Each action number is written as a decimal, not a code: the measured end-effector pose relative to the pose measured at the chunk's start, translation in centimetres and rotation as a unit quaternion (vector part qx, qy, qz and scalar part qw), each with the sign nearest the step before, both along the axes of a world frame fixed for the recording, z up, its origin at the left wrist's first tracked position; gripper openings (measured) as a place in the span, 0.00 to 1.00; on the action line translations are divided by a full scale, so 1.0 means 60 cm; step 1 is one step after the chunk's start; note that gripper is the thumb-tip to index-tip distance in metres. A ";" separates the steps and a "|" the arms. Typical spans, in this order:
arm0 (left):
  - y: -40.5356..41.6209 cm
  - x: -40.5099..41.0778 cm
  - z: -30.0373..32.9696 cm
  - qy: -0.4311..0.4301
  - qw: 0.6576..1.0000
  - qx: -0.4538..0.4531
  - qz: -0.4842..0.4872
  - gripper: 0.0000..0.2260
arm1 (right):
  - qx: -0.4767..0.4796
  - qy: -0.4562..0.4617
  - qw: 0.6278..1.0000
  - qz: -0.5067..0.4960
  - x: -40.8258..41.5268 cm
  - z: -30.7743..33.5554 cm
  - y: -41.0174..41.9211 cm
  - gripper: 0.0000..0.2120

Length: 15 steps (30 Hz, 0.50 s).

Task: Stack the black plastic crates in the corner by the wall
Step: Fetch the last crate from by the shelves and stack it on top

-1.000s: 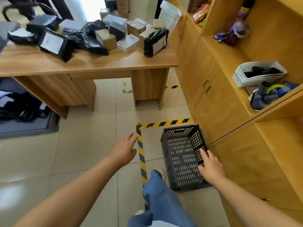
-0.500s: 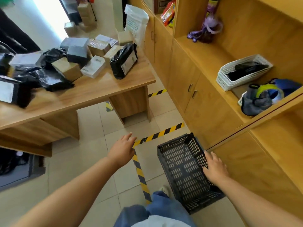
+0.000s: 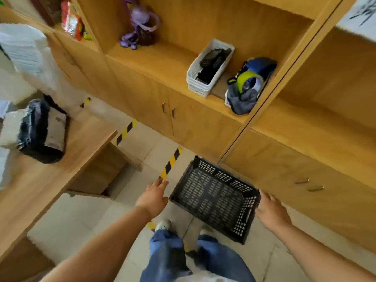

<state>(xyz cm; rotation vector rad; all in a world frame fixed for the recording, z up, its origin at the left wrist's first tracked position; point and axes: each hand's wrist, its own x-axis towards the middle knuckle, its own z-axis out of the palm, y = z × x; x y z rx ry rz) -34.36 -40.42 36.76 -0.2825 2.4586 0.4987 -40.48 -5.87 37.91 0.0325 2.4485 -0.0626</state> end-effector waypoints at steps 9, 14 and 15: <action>-0.038 -0.117 -0.122 -0.052 0.988 0.034 -0.141 0.25 | -0.012 -0.007 0.962 -0.274 0.068 -0.079 0.005 0.33; -0.027 -0.158 -0.220 -0.083 0.988 0.024 -0.125 0.25 | -0.030 -0.031 0.944 -0.327 0.070 -0.168 0.021 0.33; -0.022 -0.164 -0.242 -0.090 0.990 0.025 -0.109 0.25 | -0.035 -0.036 0.940 -0.337 0.068 -0.191 0.027 0.33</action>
